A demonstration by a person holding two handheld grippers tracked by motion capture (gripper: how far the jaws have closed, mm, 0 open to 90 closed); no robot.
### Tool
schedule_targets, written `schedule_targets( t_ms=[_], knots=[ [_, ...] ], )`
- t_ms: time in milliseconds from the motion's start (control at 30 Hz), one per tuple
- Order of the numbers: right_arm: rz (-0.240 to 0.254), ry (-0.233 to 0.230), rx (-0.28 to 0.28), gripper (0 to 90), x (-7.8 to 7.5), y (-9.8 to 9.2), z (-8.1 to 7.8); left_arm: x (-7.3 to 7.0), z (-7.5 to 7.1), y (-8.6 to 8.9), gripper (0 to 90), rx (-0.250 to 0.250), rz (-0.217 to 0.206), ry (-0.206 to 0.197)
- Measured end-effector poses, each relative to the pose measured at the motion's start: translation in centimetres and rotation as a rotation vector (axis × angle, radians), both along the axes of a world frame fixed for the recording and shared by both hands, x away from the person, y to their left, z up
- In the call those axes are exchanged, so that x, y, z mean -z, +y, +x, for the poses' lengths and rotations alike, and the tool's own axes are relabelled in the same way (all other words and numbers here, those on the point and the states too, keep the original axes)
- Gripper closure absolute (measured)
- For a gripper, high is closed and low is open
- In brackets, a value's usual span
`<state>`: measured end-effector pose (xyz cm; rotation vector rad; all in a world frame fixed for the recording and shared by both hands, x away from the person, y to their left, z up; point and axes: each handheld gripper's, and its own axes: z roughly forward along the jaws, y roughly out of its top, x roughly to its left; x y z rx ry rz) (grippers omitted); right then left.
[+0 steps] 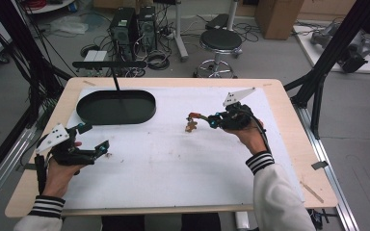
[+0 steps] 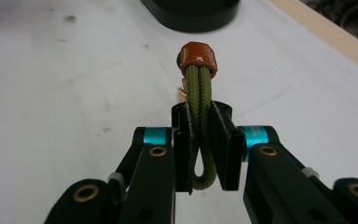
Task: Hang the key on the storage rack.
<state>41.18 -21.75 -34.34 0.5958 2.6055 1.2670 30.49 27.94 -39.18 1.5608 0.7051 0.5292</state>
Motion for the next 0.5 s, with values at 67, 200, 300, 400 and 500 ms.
schedule_targets(
  t_ms=[67,200,300,400,500],
  knots=[
    [0.027,-0.004,-0.019,80.0,-0.3,0.1,-0.3,-0.7,0.4,-0.4,1.7,0.029,-0.005,-0.002],
    [0.097,-0.021,-0.066,80.1,-0.6,0.3,-0.9,-2.1,1.3,-1.6,1.7,0.087,0.021,0.001],
    [0.163,-0.023,-0.112,80.0,-0.8,0.3,-1.4,-3.1,1.9,-2.8,1.7,0.143,0.046,0.000],
    [0.190,-0.045,-0.157,80.0,-1.1,0.6,-1.8,-4.1,2.5,-4.1,1.7,0.200,0.075,0.005],
    [0.213,-0.064,-0.194,80.0,-1.4,1.0,-2.3,-5.3,3.1,-5.2,1.7,0.250,0.091,0.003]
  ],
)
